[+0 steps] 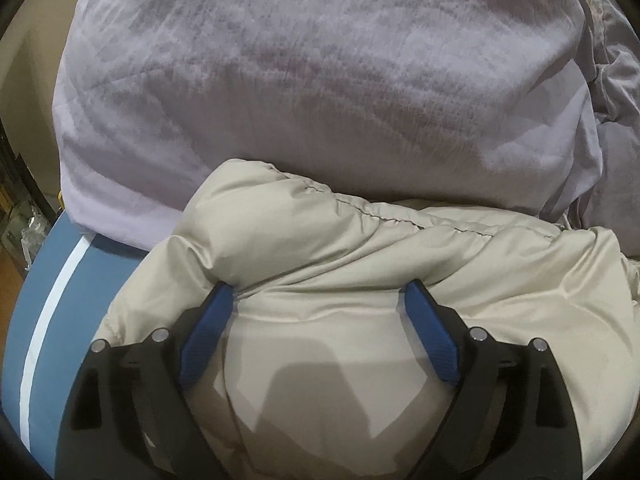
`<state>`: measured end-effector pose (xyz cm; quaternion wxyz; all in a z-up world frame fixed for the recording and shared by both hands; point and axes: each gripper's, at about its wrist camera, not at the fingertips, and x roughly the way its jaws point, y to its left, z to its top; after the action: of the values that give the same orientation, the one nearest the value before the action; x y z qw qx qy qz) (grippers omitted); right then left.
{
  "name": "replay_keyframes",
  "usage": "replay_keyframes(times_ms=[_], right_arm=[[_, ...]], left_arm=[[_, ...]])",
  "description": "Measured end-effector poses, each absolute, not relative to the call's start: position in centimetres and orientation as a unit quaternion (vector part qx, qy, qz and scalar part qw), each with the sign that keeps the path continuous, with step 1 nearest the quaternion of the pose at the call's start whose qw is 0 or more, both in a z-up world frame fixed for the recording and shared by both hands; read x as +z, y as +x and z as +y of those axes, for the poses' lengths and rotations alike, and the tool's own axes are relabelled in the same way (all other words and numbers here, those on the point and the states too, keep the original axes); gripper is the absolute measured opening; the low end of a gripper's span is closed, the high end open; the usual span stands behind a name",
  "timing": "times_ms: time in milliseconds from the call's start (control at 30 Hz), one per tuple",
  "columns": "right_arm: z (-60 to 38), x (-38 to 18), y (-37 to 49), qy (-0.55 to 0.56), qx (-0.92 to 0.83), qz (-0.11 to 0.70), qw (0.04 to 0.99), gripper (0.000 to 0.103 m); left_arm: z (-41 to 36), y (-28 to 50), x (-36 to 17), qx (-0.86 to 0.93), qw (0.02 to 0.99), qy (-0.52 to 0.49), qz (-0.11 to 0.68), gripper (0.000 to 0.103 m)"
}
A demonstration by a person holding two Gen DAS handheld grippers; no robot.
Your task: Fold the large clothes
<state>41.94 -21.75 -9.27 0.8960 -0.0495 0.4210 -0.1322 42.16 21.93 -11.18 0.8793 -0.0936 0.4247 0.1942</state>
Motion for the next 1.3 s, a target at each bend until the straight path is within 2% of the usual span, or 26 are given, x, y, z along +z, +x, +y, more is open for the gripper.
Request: replay_keyframes(times_ms=[267, 533, 867, 1067, 1200, 1267, 1300], right_arm=[[-21.9, -8.4, 42.0, -0.047, -0.140, 0.443, 0.885, 0.094], [-24.5, -4.7, 37.3, -0.013, -0.179, 0.439, 0.880, 0.094], [-29.8, -5.1, 31.9, 0.128, -0.204, 0.495, 0.835, 0.094], [-29.7, -6.6, 30.2, 0.198, -0.171, 0.523, 0.811, 0.094], [-29.7, -7.4, 29.5, 0.230, -0.163, 0.528, 0.801, 0.094], [-29.5, -7.7, 29.3, 0.247, -0.155, 0.527, 0.798, 0.092], [-29.4, -7.8, 29.2, 0.252, -0.152, 0.525, 0.799, 0.085]], left_arm=[[22.3, 42.1, -11.4, 0.193, 0.871, -0.104, 0.440, 0.089], [23.3, 37.2, -8.6, 0.198, 0.868, -0.117, 0.439, 0.089], [25.9, 27.6, -6.1, 0.229, 0.849, -0.177, 0.442, 0.089], [25.1, 25.6, -7.0, 0.213, 0.833, -0.236, 0.454, 0.089], [24.2, 26.0, -8.0, 0.217, 0.825, -0.234, 0.466, 0.089], [24.1, 26.2, -8.5, 0.221, 0.821, -0.238, 0.469, 0.089], [24.1, 26.3, -8.7, 0.223, 0.820, -0.241, 0.469, 0.089]])
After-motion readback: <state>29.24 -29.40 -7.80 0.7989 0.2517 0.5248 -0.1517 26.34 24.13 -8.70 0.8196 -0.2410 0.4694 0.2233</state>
